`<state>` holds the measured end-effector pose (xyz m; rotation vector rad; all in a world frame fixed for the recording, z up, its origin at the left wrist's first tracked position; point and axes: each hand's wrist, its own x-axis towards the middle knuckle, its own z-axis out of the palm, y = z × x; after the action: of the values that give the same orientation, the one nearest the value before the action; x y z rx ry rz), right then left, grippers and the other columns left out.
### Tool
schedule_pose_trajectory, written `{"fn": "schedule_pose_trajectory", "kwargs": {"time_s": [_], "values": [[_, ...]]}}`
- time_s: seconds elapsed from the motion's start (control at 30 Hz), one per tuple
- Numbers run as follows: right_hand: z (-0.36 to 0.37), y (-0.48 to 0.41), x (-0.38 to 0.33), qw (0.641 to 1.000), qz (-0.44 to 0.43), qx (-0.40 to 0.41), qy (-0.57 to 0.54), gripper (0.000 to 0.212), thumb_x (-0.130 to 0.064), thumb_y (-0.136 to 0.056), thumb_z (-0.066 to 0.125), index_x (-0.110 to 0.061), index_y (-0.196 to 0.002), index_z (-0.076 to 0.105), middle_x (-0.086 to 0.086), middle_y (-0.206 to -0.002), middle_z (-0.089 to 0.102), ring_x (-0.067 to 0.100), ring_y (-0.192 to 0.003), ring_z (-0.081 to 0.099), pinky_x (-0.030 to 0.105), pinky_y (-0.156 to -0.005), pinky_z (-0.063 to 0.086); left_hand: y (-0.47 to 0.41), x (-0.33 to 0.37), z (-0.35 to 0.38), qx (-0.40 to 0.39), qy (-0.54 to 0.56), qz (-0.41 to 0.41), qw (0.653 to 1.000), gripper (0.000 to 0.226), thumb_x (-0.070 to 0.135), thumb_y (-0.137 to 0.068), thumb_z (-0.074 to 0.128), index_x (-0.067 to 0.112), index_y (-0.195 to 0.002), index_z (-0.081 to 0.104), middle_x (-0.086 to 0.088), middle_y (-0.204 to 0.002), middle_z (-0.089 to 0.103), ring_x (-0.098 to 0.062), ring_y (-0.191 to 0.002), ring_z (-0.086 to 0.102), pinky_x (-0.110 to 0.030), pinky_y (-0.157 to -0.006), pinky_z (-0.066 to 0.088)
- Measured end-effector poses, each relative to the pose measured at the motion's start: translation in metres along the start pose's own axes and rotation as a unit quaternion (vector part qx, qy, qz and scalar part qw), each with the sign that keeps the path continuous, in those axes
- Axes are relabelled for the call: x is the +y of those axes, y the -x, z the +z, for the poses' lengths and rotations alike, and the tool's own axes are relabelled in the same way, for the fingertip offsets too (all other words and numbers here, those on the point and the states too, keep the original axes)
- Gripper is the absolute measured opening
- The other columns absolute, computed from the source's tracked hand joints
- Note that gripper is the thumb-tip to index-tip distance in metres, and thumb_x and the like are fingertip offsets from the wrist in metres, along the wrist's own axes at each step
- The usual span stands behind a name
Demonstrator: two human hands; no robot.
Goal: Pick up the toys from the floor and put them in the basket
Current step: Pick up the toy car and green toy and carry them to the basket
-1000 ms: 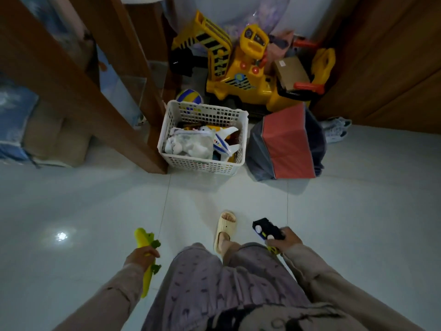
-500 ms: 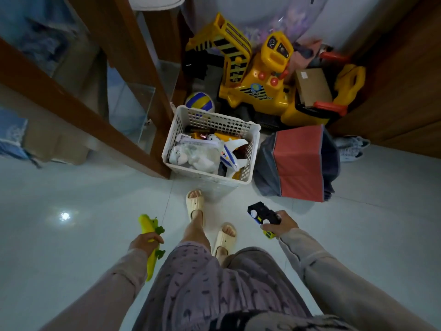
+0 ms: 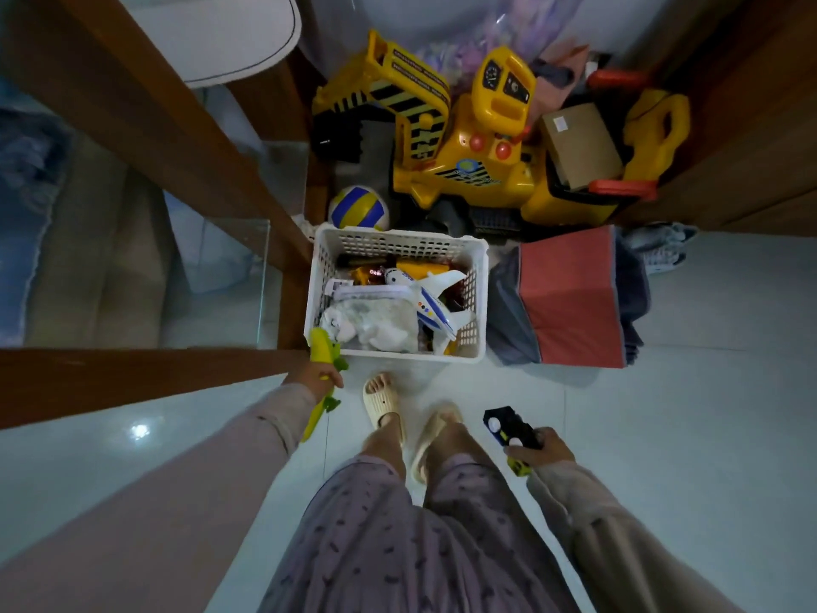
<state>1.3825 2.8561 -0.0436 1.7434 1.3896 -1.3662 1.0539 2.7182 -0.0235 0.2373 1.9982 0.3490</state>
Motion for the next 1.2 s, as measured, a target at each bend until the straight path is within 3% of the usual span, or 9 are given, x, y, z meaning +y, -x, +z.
{"fn": "schedule_pose_trajectory", "kwargs": {"time_s": [0.1, 0.2, 0.3, 0.43, 0.57, 0.63, 0.9, 1.07, 1.2], "values": [[0.001, -0.017, -0.018, 1.0, -0.003, -0.022, 0.006, 0.034, -0.012, -0.077, 0.075, -0.006, -0.081, 0.042, 0.012, -0.084, 0.048, 0.019, -0.08, 0.048, 0.03, -0.074, 0.032, -0.022, 0.021, -0.006, -0.012, -0.023, 0.025, 0.999, 0.031, -0.006, -0.091, 0.044, 0.008, -0.087, 0.071, -0.02, -0.118, 0.062, -0.026, -0.096, 0.054, -0.004, -0.06, 0.041], [0.006, -0.045, -0.034, 0.999, 0.004, -0.039, 0.021, 0.033, -0.017, -0.076, 0.076, -0.011, -0.072, 0.044, 0.006, -0.075, 0.047, 0.015, -0.07, 0.047, 0.027, -0.073, 0.03, -0.052, 0.026, 0.002, -0.019, -0.05, 0.007, 0.999, 0.027, 0.0, -0.091, 0.046, 0.006, -0.097, 0.072, -0.017, -0.125, 0.063, -0.031, -0.105, 0.059, -0.019, -0.075, 0.039], [0.01, -0.076, -0.053, 0.998, 0.028, -0.028, 0.047, 0.044, -0.03, -0.075, 0.076, -0.01, -0.104, 0.05, 0.011, -0.1, 0.055, 0.022, -0.091, 0.054, 0.026, -0.075, 0.034, -0.075, 0.026, 0.019, -0.036, -0.093, 0.001, 0.995, 0.028, 0.0, -0.088, 0.047, 0.011, -0.094, 0.073, -0.019, -0.121, 0.064, -0.032, -0.107, 0.06, -0.021, -0.074, 0.039], [0.018, -0.125, -0.086, 0.988, 0.032, -0.044, 0.146, 0.066, -0.054, -0.071, 0.065, -0.007, -0.113, 0.047, 0.017, -0.117, 0.061, 0.03, -0.102, 0.06, 0.031, -0.076, 0.042, -0.111, 0.024, 0.041, -0.054, -0.088, -0.005, 0.995, 0.031, -0.001, -0.087, 0.045, 0.013, -0.09, 0.073, -0.017, -0.121, 0.064, -0.032, -0.109, 0.059, -0.027, -0.081, 0.044], [0.044, -0.181, -0.118, 0.98, 0.01, -0.032, 0.198, 0.071, -0.057, -0.075, 0.059, -0.006, -0.124, 0.045, 0.015, -0.118, 0.062, 0.031, -0.106, 0.061, 0.036, -0.082, 0.047, -0.156, 0.019, 0.061, -0.06, -0.064, 0.003, 0.996, 0.032, 0.0, -0.09, 0.042, 0.007, -0.098, 0.072, -0.016, -0.115, 0.067, -0.022, -0.087, 0.056, -0.006, -0.05, 0.035], [0.06, -0.213, -0.134, 0.982, -0.01, -0.026, 0.185, 0.069, -0.052, -0.075, 0.062, -0.007, -0.125, 0.045, 0.015, -0.118, 0.064, 0.031, -0.105, 0.062, 0.033, -0.078, 0.046, -0.182, 0.011, 0.07, -0.067, -0.067, 0.011, 0.995, 0.033, 0.002, -0.092, 0.041, 0.01, -0.101, 0.071, -0.016, -0.116, 0.066, -0.019, -0.082, 0.051, -0.003, -0.047, 0.035], [0.117, -0.33, -0.164, 0.986, -0.007, 0.065, 0.155, 0.069, -0.039, -0.078, 0.065, 0.0, -0.13, 0.041, 0.019, -0.125, 0.058, 0.034, -0.115, 0.058, 0.037, -0.091, 0.048, -0.264, -0.032, 0.096, -0.042, -0.059, 0.039, 0.997, 0.043, 0.008, -0.095, 0.039, 0.024, -0.131, 0.056, -0.019, -0.132, 0.058, -0.037, -0.114, 0.056, -0.037, -0.093, 0.046], [0.139, -0.35, -0.16, 0.975, -0.015, 0.092, 0.203, 0.072, -0.036, -0.079, 0.064, -0.004, -0.137, 0.035, 0.018, -0.136, 0.047, 0.034, -0.118, 0.055, 0.04, -0.095, 0.046, -0.292, -0.054, 0.102, -0.01, -0.02, 0.014, 1.0, 0.059, 0.012, -0.094, 0.043, 0.035, -0.146, 0.026, -0.025, -0.121, 0.058, -0.035, -0.091, 0.059, -0.033, -0.074, 0.041], [0.148, -0.35, -0.157, 0.972, -0.014, 0.115, 0.203, 0.073, -0.033, -0.075, 0.069, -0.004, -0.133, 0.036, 0.018, -0.138, 0.044, 0.036, -0.117, 0.055, 0.041, -0.094, 0.047, -0.299, -0.062, 0.1, 0.013, 0.023, -0.015, 1.0, 0.066, 0.016, -0.092, 0.047, 0.038, -0.147, 0.019, -0.014, -0.097, 0.058, -0.02, -0.063, 0.053, -0.029, -0.056, 0.038]]}}
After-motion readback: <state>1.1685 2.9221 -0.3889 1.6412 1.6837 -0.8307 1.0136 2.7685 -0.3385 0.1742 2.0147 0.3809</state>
